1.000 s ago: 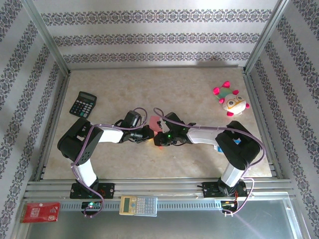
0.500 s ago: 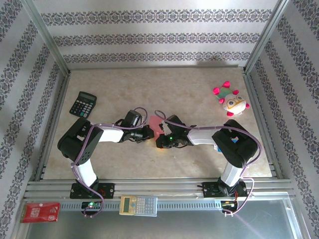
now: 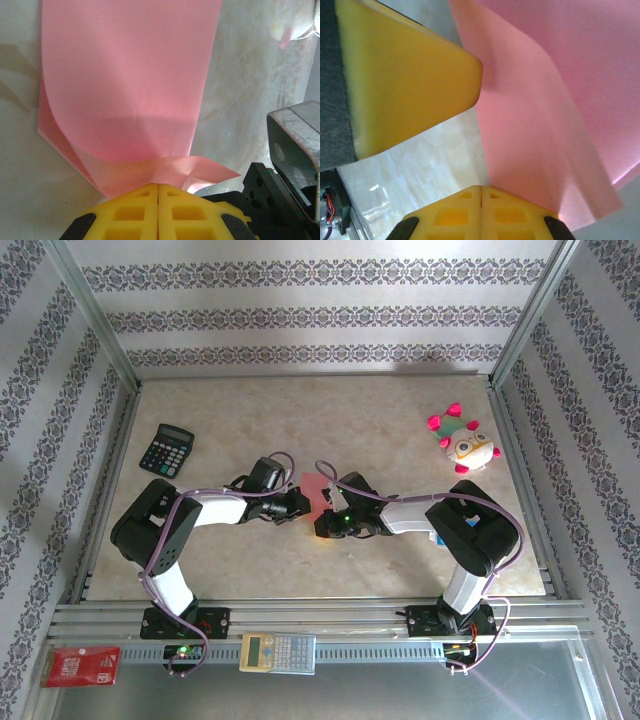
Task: Fold a paper plane with a square sheet of paper (pick it up from the middle)
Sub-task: Third fold the triangle at the center of the table.
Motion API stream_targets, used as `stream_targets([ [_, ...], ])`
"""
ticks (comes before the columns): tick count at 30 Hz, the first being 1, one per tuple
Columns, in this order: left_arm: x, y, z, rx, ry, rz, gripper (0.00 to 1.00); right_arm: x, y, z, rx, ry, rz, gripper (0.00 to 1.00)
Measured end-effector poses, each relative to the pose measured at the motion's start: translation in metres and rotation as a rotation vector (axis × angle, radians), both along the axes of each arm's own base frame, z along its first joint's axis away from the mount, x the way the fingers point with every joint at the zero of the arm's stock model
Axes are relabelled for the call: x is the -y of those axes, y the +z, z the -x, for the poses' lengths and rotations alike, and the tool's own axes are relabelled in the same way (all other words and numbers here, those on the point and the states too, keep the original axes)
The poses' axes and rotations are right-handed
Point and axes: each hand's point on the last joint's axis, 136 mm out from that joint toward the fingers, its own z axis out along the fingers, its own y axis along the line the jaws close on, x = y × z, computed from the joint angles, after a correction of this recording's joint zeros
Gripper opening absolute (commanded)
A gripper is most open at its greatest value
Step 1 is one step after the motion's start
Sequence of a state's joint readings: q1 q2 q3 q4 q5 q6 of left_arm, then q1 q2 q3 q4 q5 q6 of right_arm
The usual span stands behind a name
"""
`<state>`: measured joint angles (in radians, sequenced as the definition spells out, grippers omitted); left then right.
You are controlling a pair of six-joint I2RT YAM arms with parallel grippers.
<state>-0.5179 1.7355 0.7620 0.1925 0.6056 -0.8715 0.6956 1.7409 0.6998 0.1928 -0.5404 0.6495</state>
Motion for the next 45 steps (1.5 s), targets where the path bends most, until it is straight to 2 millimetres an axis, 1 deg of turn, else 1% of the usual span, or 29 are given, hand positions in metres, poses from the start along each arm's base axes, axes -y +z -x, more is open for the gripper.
stream_targets([
  [4,0.005,-0.002,-0.003,-0.004,-0.008,0.002,0.07,0.0,0.0,0.0,-0.005,-0.005,0.0,0.02],
  [10,0.004,-0.018,-0.004,-0.036,-0.004,-0.02,0.07,0.0,0.0,0.0,-0.008,-0.008,0.001,0.01],
  [25,0.003,-0.017,-0.011,-0.049,-0.024,0.006,0.1,0.003,-0.002,0.0,-0.008,-0.013,0.0,0.0],
  [28,0.0,-0.017,-0.015,-0.048,-0.016,0.002,0.1,0.003,-0.002,0.0,-0.006,-0.014,-0.002,0.0],
  [35,-0.017,-0.017,-0.036,-0.025,0.027,-0.049,0.11,0.003,-0.002,0.0,-0.003,-0.014,-0.004,0.0],
  [45,-0.019,-0.018,-0.041,-0.025,0.005,-0.082,0.11,0.003,-0.002,0.0,0.006,-0.012,-0.008,0.0],
])
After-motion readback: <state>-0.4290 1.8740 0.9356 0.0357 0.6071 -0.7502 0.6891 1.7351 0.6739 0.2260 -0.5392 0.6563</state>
